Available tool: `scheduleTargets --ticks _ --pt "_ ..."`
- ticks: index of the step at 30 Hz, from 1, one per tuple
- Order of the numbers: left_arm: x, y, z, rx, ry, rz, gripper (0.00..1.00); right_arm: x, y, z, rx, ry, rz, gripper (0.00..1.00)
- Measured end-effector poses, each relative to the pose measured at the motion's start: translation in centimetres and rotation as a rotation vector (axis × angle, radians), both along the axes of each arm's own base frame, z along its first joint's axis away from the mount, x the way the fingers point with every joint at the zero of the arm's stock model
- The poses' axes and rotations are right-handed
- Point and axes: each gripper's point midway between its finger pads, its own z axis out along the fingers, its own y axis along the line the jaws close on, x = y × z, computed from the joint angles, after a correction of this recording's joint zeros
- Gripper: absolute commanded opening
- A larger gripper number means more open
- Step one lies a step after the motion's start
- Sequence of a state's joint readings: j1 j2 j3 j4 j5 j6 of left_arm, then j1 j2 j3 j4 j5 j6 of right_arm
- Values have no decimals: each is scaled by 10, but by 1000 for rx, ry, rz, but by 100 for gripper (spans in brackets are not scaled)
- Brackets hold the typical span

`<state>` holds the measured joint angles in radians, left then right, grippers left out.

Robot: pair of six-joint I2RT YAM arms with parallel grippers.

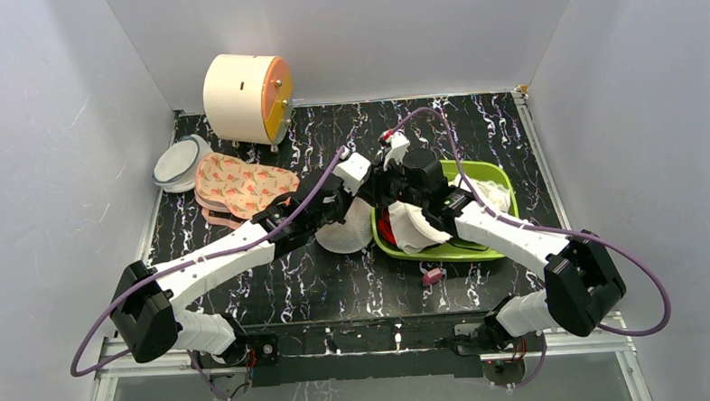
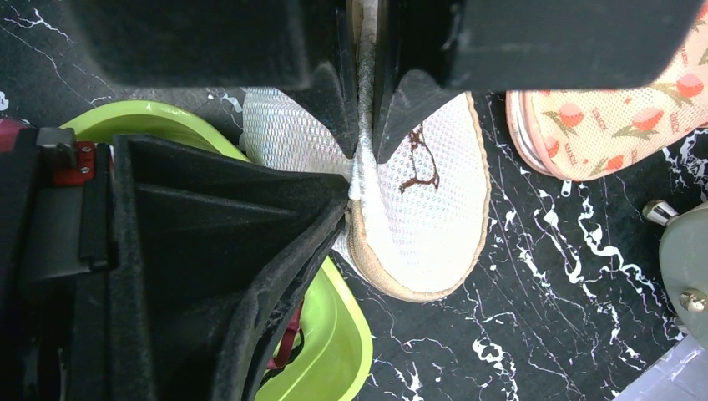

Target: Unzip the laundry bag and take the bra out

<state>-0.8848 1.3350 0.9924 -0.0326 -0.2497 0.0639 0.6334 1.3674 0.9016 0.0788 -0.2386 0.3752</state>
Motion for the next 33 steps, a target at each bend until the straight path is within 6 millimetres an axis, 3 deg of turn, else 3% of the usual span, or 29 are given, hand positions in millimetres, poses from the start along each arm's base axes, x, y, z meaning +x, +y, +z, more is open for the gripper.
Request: scheduleTargets --ticks 4,18,25,27,31,33 --pt "0 1 1 7 -10 -8 0 3 -5 0 -21 -16 -24 0" --pt "-14 16 31 -8 -156 -98 0 25 -37 6 -54 -18 -96 0" --pt "-13 20 32 8 -185 -96 1 23 -36 -1 5 61 -9 0" --pt "-13 21 31 12 -183 -94 7 21 -35 1 24 73 6 0" --pt "-13 21 28 23 -176 -95 32 17 -31 8 62 79 27 0" --pt "-13 22 27 27 -175 -94 50 15 -29 10 77 84 36 0"
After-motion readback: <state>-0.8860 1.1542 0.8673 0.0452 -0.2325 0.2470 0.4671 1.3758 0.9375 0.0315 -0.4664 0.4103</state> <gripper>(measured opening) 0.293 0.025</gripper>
